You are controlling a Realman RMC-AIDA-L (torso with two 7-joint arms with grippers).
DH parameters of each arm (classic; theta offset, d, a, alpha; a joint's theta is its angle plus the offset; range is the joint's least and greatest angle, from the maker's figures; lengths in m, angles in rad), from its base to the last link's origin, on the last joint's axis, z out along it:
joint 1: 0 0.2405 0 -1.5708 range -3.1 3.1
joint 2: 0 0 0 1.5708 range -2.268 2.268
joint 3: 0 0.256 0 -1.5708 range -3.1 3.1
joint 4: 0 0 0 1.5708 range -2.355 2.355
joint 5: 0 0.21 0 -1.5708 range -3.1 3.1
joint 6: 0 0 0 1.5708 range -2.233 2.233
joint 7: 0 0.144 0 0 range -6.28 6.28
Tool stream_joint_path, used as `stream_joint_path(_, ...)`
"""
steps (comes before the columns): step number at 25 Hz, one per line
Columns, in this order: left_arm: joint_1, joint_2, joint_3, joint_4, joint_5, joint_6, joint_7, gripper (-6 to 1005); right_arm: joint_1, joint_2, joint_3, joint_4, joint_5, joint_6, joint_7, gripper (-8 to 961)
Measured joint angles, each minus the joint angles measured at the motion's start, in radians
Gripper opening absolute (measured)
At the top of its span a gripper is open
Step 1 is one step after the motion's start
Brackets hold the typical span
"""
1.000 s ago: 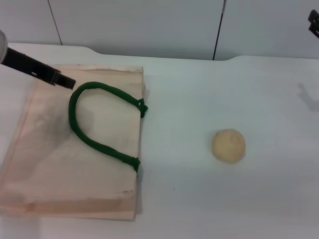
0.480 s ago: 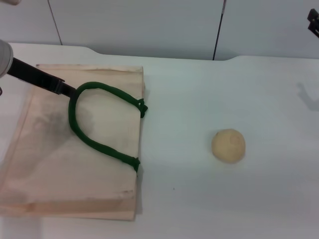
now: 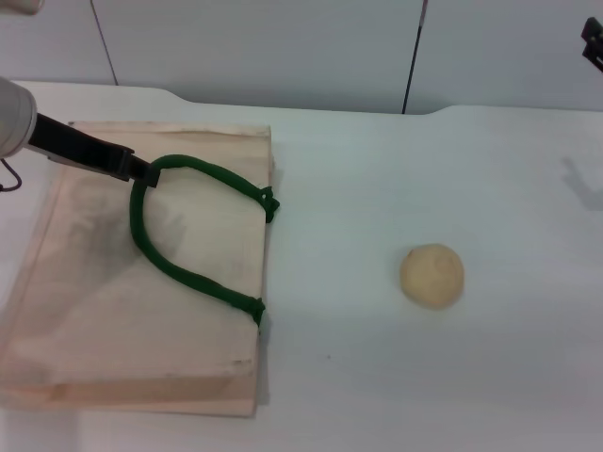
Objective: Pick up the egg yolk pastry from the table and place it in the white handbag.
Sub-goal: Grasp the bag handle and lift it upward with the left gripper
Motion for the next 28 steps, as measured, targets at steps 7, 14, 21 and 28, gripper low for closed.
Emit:
stream_joint_path(7,0.007,0.016,-0.001,0.07,0.018,-0.04,0.039,396,-0.004,0.0,0.0,0.0,0.0,0.0,0.002,761)
stream_joint_path(14,0.0,0.02,0.003,0.074,0.036,-0.019,0.13,393,0.0,0.0,0.0,0.0,0.0,0.0,0.006,761)
stream_joint_path(21,-0.014,0.007,0.013,0.015,0.034,0.033,0.212,389,0.001,0.0,0.0,0.0,0.0,0.001,0.007,761)
stream_joint_path(28,-0.029,0.016,0.013,-0.055,0.053,0.112,0.238,385,0.001,0.0,0.0,0.0,0.0,0.002,0.009,761)
